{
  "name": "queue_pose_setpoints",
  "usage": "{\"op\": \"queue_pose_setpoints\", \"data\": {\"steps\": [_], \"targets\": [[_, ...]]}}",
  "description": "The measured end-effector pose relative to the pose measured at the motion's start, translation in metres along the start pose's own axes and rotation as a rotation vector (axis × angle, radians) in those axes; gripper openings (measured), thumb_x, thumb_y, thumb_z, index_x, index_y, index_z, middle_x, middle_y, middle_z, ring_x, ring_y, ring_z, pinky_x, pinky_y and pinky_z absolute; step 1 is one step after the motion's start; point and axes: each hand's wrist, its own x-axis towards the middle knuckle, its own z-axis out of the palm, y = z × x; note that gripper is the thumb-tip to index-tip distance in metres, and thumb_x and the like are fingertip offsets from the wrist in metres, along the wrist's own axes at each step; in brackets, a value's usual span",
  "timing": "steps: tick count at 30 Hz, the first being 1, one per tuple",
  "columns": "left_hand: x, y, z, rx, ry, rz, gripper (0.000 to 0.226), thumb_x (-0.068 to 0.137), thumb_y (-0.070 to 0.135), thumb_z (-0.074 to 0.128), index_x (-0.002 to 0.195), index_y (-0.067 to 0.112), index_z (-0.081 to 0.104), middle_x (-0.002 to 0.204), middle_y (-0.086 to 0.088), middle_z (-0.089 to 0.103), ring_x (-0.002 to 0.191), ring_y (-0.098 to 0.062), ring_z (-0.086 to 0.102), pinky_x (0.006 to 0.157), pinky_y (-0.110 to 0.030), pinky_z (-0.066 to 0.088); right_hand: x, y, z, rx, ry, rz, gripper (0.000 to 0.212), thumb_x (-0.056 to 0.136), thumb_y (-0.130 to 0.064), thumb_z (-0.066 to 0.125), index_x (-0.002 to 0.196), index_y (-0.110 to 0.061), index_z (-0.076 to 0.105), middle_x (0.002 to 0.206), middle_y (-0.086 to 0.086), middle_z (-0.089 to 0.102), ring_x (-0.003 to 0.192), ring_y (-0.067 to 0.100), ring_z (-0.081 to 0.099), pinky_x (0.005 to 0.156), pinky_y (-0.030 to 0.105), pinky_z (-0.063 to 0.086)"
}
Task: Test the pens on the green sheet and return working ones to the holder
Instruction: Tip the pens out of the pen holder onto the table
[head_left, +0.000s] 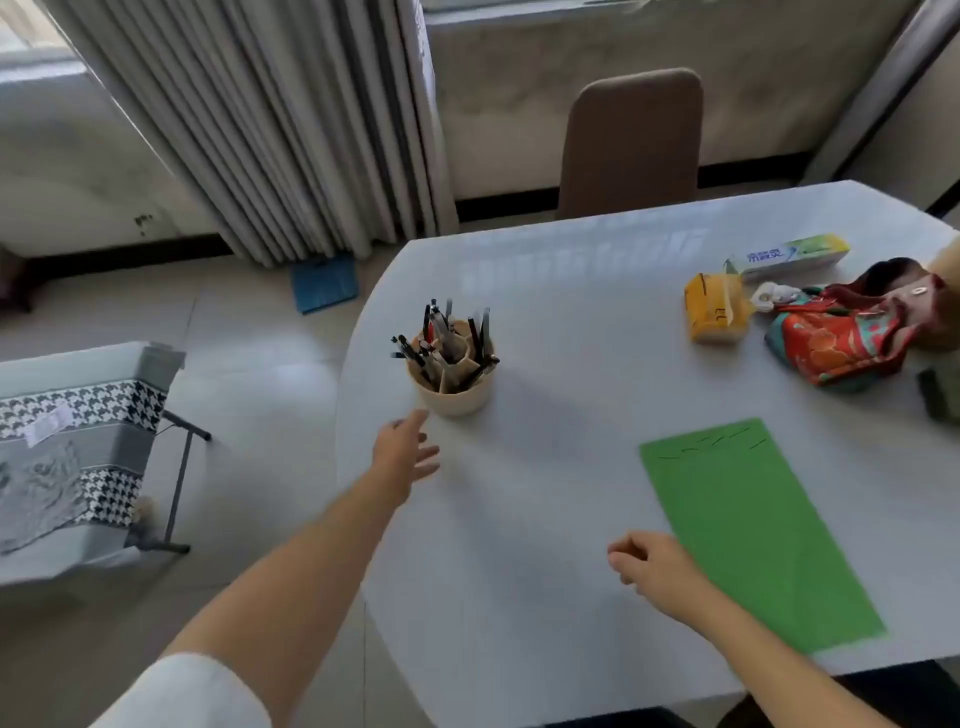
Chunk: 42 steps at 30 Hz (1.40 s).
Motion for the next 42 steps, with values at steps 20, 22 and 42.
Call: {"op": "queue_pose_setpoints", "data": {"steps": [20,22,42], "targets": [[0.038,0.026,0.072,-0.392,0.103,-0.208,0.038,0.082,0.013,0.052,0.119,0.016,0.062,0.112,-0.013,0.062,0.104,-0.032,0.064,0.080,-0.056,0.058,0.096,0.050,-0.062,0.070,-0.177,0.022,0.005,0.089,-0.018,0.066,0.086,-0.017,0.069,0.066,0.000,0.071,0.055,0.012,0.065,0.061,0.037,0.059],[0.033,0.026,0.075,-0.403,0.062,-0.207,0.046,0.075,0.009,0.052,0.120,0.016,0.060,0.117,-0.015,0.061,0.107,-0.034,0.063,0.083,-0.061,0.055,0.101,0.050,-0.063,0.079,-0.168,0.033,0.007,0.092,-0.018,0.065,0.087,-0.014,0.069,0.067,0.003,0.073,0.056,0.018,0.069,0.062,0.038,0.060],[0.023,0.082,0.165,0.496,0.093,0.390,0.096,0.043,0.035,0.090,0.120,0.031,0.034,0.105,0.015,0.051,0.091,-0.003,0.055,0.063,-0.023,0.047,0.100,0.046,-0.067,0.361,-0.113,0.203,0.022,0.099,-0.020,0.059,0.092,0.000,0.064,0.071,0.017,0.075,0.051,0.032,0.069,0.037,0.025,0.041]]}}
